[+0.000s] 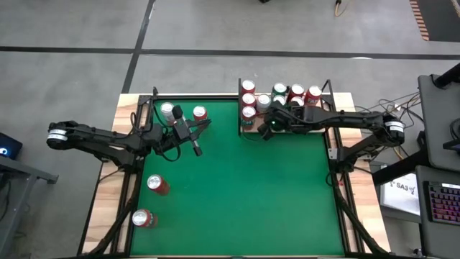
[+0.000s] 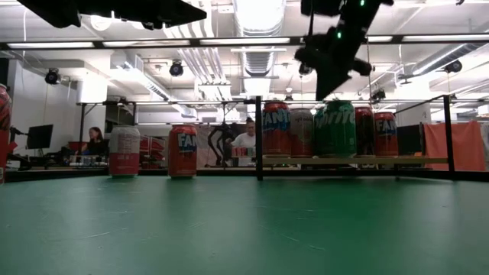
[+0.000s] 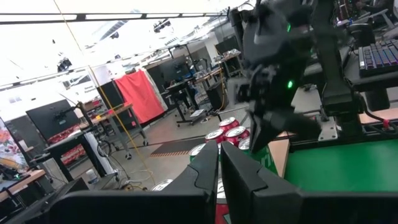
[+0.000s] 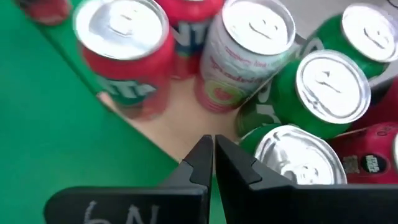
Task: Place canned beverage on shelf
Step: Adjust the green soda cans on the shelf
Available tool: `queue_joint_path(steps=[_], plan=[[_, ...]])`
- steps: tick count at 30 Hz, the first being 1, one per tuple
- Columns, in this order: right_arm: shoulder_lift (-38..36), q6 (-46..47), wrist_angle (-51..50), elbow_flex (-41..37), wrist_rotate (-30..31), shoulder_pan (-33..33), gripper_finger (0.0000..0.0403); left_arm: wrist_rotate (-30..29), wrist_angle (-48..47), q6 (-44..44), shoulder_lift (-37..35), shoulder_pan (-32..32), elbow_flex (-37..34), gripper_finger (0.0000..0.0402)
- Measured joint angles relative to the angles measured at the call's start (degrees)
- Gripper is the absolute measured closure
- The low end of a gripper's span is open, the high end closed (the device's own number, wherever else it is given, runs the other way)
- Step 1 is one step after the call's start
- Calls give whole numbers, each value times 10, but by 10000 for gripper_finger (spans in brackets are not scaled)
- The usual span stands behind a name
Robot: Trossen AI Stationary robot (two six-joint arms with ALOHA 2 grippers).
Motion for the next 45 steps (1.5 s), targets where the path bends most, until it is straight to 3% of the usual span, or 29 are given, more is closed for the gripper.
queue_joint_path(steps=[8,19,26,38,42,45], plan=[[-11,60,-197,85,-9,-16,394,0,0,0,0,0,0,400],[-15,10,-220,85,-27,-63,394,1,-16,-23,1,0,8,400],[-15,-32,-189,88,-20,-88,394,1,-8,-29,1,0,7,400],[-14,-187,-31,75,-97,-189,394,1,-10,-41,7,0,11,400],[-14,-206,10,62,-146,-199,394,1,-23,-41,6,-4,16,400],[-14,-215,16,54,-146,-199,394,1,-37,-41,6,-4,17,400]])
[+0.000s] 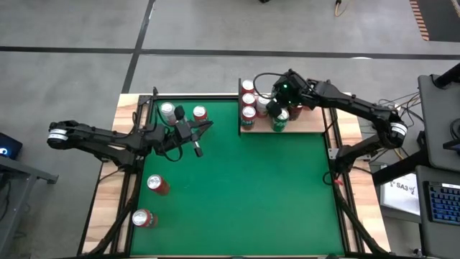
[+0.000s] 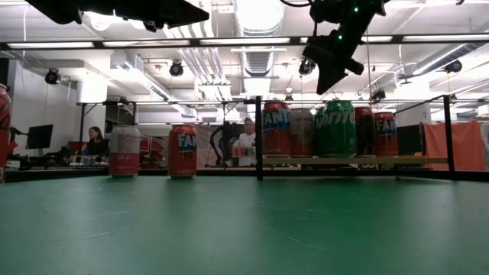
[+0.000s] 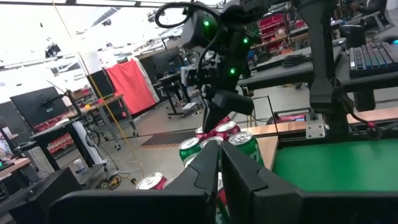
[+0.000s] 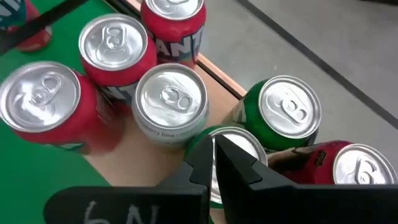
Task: Place canned beverage on shelf
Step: Adjust the green soda cans on the shelf
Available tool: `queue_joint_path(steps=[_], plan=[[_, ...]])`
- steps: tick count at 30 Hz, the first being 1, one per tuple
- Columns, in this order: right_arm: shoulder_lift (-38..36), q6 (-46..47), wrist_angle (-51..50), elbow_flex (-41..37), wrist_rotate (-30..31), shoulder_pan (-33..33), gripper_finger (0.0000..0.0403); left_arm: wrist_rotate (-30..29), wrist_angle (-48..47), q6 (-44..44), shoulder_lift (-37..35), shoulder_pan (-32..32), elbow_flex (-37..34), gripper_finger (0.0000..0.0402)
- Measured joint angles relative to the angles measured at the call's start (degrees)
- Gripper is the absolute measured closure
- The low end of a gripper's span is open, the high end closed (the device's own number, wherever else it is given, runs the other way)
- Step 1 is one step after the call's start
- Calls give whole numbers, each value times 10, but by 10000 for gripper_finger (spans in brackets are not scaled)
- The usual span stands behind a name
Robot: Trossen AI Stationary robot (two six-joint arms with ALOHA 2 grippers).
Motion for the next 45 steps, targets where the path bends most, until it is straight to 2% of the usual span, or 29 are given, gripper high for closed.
queue_joint_path(steps=[16,45], plan=[[0,5,50,-61,4,0,394,0,-4,2,0,-1,4,400],[-1,13,32,-60,23,0,394,0,-14,-1,-3,-2,11,400]])
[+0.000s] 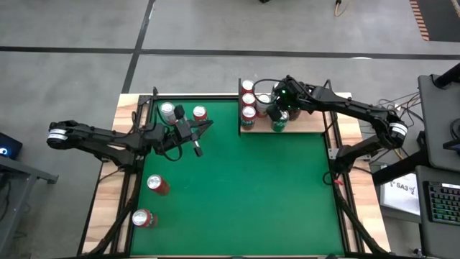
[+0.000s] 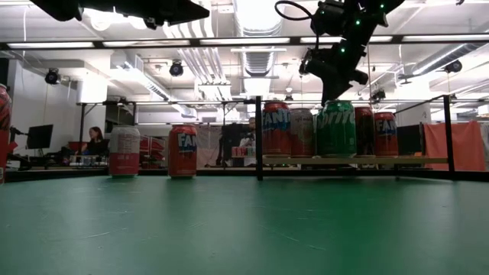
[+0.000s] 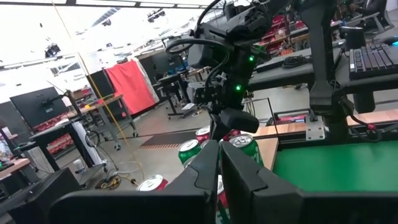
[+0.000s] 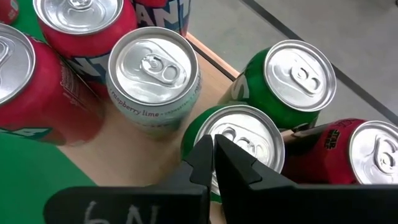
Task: Place canned beverage on shelf
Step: Adjust the green soda cans on the shelf, then put the red/black soda can on the shelf aligned with the other red/black soda cans
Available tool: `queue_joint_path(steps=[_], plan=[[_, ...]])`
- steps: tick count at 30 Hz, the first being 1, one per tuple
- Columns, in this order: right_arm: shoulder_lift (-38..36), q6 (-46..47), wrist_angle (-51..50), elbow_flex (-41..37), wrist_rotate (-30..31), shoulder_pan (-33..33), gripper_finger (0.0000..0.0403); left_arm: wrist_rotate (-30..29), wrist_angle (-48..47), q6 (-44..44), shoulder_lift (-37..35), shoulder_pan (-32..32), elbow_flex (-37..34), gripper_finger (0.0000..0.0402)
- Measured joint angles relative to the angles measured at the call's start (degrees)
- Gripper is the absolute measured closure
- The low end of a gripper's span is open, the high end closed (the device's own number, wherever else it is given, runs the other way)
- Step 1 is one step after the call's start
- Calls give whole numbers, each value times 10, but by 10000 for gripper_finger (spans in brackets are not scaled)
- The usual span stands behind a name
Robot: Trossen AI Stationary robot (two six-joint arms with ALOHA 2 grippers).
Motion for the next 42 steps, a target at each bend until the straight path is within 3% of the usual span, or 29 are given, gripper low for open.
queue_joint_path(steps=[6,15,26,33,37,42], plan=[[-20,-5,-1,11,9,0,394,0,0,-5,0,-3,2,400],[-92,-19,20,40,3,28,394,0,-6,-90,0,-47,2,400],[-205,-4,77,-8,-7,220,394,-22,-28,-187,9,-176,21,400],[-227,8,146,-59,-6,343,394,-22,-47,-250,58,-223,53,400],[-224,8,151,-64,-2,386,394,-22,-179,-322,86,-240,112,400],[-221,7,153,-63,7,411,394,-16,-558,-509,123,-249,242,400]])
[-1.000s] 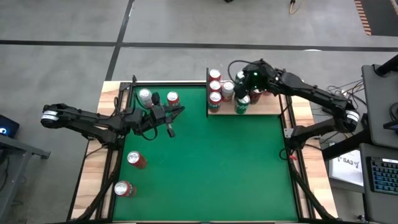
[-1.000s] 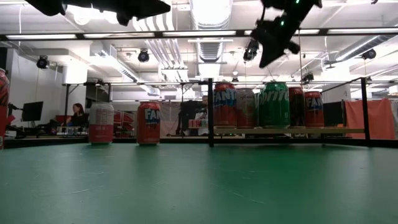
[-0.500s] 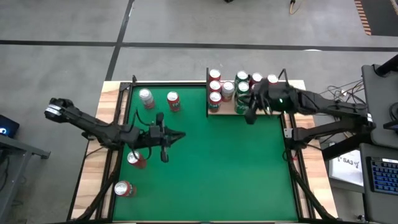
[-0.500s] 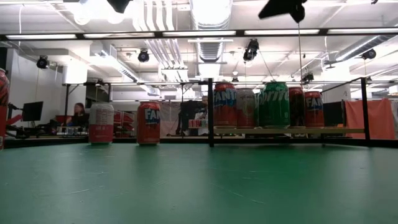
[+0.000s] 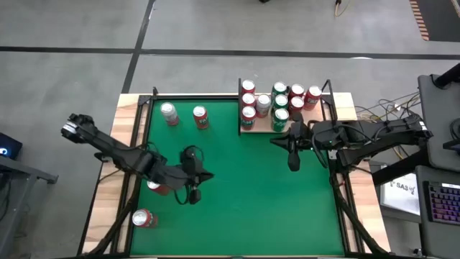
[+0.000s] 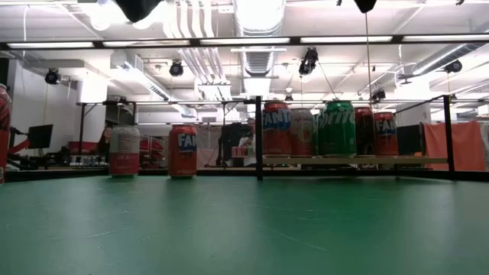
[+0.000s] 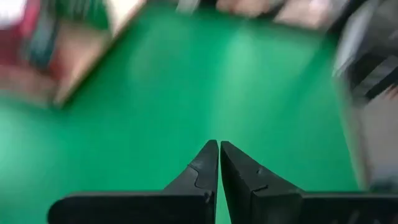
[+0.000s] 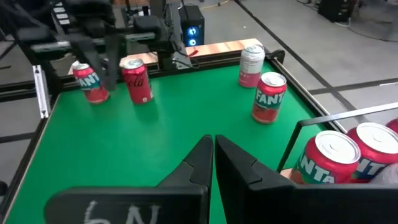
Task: Place canned beverage on shelf
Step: Put the red/black soda can on the shelf aligned with the other red/black soda cans
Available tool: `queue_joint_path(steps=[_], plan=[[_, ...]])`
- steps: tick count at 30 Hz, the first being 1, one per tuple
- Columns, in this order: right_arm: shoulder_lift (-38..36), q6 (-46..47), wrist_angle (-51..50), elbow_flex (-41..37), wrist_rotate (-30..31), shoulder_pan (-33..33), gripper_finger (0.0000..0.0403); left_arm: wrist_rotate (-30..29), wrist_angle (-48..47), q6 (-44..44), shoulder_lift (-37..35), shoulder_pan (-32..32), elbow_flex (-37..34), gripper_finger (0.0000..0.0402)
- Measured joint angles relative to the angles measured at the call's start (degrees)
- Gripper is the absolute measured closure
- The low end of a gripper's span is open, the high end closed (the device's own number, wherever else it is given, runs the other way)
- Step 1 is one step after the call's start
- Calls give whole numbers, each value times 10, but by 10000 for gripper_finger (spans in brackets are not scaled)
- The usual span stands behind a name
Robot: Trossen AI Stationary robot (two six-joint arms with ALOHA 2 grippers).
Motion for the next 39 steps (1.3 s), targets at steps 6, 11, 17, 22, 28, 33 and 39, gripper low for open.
queue_joint_path(steps=[6,11,17,22,28,33,39], plan=[[0,-7,0,0,3,1,394,120,-479,-156,65,-20,161,400],[3,-7,0,0,3,1,394,150,-620,-123,92,-49,208,400],[5,-7,0,0,3,1,394,224,-630,-138,62,-81,171,400],[10,-7,0,0,3,1,394,215,-629,-212,21,-95,127,394],[20,-5,2,0,3,1,394,221,-593,-237,-18,-109,74,319],[20,0,2,0,3,1,394,226,-590,-244,-23,-124,42,209],[19,-1,1,0,2,1,394,225,-590,-244,-23,-130,28,90]])
